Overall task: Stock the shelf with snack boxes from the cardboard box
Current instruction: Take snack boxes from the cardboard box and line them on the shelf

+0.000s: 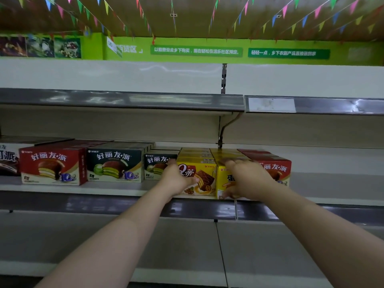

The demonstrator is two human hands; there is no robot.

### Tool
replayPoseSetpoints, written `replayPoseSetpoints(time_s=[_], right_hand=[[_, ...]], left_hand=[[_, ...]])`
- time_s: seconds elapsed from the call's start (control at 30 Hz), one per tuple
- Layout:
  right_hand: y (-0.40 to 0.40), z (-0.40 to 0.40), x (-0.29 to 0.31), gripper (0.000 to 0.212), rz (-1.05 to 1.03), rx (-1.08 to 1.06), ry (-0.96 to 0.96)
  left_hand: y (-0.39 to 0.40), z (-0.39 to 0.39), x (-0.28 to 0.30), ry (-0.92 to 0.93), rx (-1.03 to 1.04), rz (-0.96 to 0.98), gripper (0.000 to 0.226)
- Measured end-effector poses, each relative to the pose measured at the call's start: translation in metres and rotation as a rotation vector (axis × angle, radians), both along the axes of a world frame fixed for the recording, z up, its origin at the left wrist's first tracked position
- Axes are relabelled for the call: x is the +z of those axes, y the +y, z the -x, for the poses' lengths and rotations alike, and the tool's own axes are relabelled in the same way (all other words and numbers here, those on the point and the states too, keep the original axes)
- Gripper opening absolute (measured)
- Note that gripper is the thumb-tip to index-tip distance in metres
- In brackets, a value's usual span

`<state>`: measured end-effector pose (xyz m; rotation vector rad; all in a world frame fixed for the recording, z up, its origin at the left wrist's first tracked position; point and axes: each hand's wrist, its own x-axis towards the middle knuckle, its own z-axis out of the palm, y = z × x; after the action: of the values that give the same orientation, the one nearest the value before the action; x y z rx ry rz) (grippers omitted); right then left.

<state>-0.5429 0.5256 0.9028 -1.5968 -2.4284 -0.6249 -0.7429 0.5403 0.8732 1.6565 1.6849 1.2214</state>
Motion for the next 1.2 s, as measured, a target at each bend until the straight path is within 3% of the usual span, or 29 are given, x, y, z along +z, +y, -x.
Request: replayPoseSetpoints(time_s=[0.2, 0.3, 0.37, 0.47, 0.57, 0.77, 1.03, 1.1, 1.2], right_hand=[[-0.003, -0.006, -0.005, 0.091, -0.058, 0.062, 0.044], [-0.01, -0.019, -0.011, 0.091, -0.164, 0.175, 0.121], [-0.016, -0.031, -0.014, 0.077, -0.253, 0.216, 0.372], [-0.018, -0.055, -0.016, 0.047, -0.263, 0.14, 0.957], [-0.01, -0.076, -0.018, 0.023, -0.123, -0.049, 1.211], [-0.014, -0.083, -0.021, 0.025, 0.078, -0.094, 1.129], [-0.047, -0.078, -0.021, 0.01, 0.073, -0.043, 1.14], [-0.061, -0.073, -0.021, 0.017, 0.077, -0.056, 1.117], [-0.083, -0.057, -0.026, 0.028, 0.112, -0.04, 1.143]], left_hand=[[-0.014, -0.008, 0.009, 0.27, 0.134, 0.065, 0.115], [-0.02, -0.012, 0.007, 0.282, 0.154, 0.098, 0.131], [-0.024, -0.014, 0.006, 0.284, 0.163, 0.081, 0.125], [-0.029, -0.018, 0.008, 0.255, 0.194, 0.019, 0.103], [-0.034, -0.023, 0.009, 0.221, 0.228, -0.027, 0.082], [-0.048, -0.04, 0.004, 0.246, 0.222, 0.004, 0.07], [-0.086, -0.04, 0.008, 0.3, 0.213, -0.145, 0.038], [-0.103, -0.032, 0.01, 0.278, 0.143, -0.155, 0.019], [-0.133, -0.016, 0.003, 0.267, 0.046, -0.122, 0.018]])
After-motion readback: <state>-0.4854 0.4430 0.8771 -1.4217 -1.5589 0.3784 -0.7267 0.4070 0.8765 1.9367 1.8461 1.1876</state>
